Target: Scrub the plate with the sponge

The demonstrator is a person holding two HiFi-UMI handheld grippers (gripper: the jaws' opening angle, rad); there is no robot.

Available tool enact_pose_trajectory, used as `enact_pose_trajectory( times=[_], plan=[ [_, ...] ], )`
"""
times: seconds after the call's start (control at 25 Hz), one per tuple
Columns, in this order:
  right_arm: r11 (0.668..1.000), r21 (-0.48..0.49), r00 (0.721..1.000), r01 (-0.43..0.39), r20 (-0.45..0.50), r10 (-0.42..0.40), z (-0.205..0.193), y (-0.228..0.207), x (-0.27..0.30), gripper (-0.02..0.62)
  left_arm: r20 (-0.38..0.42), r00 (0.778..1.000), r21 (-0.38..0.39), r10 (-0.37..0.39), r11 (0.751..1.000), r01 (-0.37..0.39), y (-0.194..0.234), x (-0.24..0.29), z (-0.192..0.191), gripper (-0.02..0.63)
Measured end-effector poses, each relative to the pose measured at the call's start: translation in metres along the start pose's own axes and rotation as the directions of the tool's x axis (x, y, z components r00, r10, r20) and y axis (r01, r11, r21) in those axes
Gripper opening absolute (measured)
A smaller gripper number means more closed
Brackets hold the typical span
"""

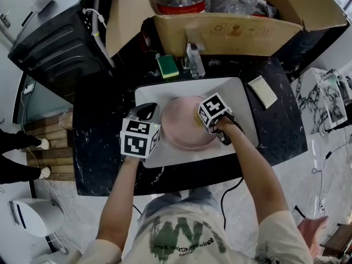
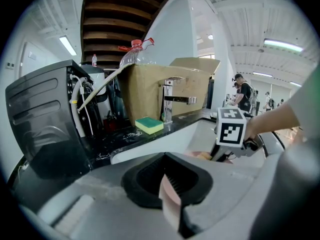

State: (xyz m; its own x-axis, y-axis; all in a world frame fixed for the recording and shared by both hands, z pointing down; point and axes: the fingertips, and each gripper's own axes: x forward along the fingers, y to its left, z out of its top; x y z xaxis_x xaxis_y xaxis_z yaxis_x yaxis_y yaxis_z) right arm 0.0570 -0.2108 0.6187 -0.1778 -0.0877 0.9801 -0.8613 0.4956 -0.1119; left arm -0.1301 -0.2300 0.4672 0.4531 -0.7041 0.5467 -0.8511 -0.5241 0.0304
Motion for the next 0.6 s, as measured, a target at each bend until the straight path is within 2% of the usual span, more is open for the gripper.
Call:
enact_pose_trajectory(
  times=[0.6],
  plan=[
    [0.989, -0.089, 0.992, 0.117, -0.036, -0.121, -0.008, -0.024, -0.007, 0.063, -0.003, 1.0, 0.003, 0.0, 1.0, 0.0, -0.006, 0.0, 0.001, 0.005]
  ],
)
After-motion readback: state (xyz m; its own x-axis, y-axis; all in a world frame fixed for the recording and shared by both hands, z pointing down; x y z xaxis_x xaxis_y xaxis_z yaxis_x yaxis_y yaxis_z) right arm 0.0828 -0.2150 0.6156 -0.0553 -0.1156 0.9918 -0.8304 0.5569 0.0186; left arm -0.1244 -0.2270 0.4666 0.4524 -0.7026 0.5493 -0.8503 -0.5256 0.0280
